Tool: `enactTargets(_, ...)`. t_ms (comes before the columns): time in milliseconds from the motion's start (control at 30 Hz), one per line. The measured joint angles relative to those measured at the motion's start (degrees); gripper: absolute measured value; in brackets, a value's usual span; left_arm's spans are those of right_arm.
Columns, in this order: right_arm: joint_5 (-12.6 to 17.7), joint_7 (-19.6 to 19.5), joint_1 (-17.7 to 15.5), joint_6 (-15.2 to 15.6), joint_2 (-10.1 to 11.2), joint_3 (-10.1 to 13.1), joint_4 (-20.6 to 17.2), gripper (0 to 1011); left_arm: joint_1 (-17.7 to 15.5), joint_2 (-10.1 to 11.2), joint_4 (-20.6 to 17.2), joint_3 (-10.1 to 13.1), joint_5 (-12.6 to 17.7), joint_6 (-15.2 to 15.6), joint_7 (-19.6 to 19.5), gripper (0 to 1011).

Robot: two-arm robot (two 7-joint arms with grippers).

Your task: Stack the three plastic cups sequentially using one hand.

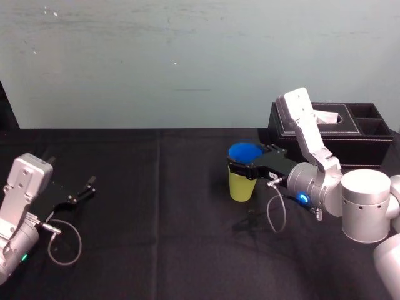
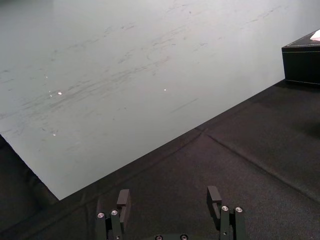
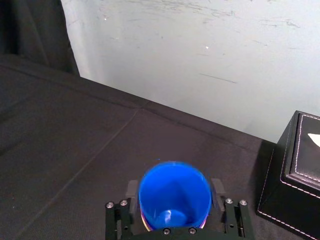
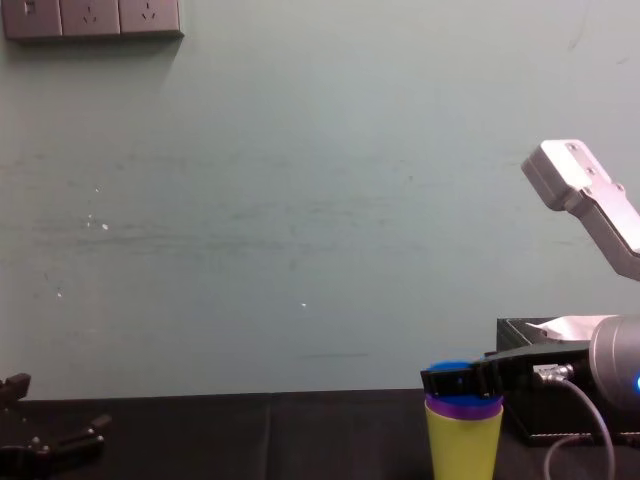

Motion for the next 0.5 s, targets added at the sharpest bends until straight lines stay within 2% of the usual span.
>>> enactTargets(133,0.0,0.0,0.0,0.0,0.0,0.0,0.0,994,0.0,0.0,0.0,0.0,0.0,0.0,0.0,1000)
enactTargets(500,0.0,-0.1,0.0,0.0,0.0,0.0,-0.1,1003,0.0,0.0,0.0,0.0,0.0,0.0,0.0,1000)
